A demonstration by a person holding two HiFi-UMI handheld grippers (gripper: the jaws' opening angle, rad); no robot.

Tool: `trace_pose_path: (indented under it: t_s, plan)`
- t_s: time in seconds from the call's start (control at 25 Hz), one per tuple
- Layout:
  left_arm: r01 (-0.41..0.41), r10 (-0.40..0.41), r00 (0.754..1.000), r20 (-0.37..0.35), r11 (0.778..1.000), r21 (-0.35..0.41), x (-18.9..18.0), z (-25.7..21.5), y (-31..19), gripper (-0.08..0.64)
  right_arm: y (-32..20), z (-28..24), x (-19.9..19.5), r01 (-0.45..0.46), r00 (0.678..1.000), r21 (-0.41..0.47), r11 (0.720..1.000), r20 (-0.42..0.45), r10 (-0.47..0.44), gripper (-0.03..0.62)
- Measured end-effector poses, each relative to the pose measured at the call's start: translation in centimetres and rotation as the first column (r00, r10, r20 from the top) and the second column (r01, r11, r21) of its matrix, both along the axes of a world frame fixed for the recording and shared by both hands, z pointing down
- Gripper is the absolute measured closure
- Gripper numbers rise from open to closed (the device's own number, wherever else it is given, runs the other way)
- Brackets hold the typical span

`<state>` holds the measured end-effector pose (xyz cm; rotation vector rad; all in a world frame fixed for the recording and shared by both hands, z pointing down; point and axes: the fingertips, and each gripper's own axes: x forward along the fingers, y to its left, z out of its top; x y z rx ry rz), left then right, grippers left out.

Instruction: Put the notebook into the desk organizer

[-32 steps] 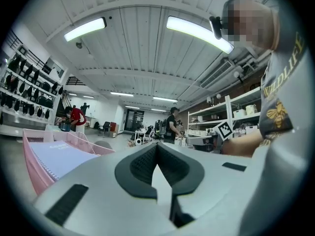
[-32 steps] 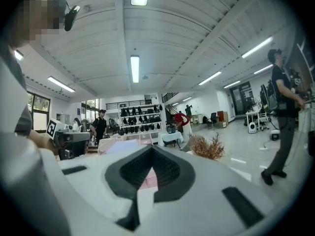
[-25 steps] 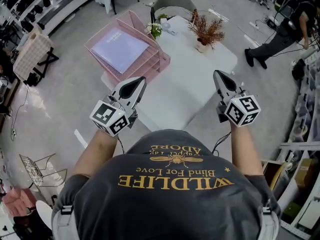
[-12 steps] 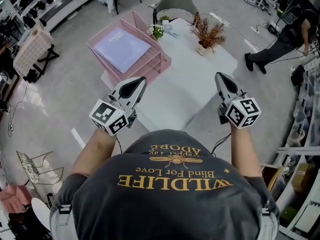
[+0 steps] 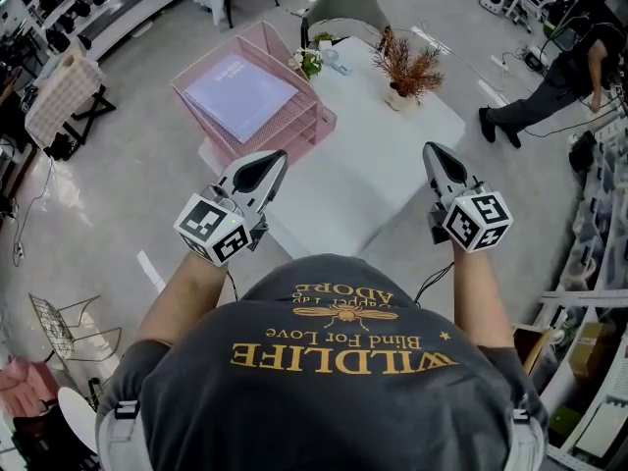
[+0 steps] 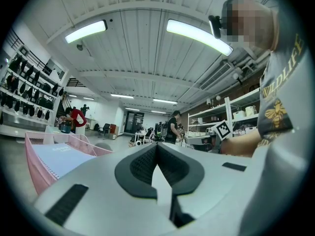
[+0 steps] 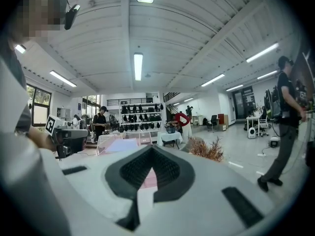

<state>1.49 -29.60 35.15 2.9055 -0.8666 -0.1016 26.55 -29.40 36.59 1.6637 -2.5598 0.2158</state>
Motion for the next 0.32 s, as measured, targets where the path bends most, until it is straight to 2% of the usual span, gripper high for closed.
trace_pose_path:
  t_s: [0.32]
  plan:
    - [0.003, -0.003, 1.000, -0.003, 1.000, 0.001, -0.36, 0.00, -0.09, 0.558, -0.02, 0.28, -0.24, 0.001, 1.000, -0.003, 1.000, -0.007, -0.001, 0.594]
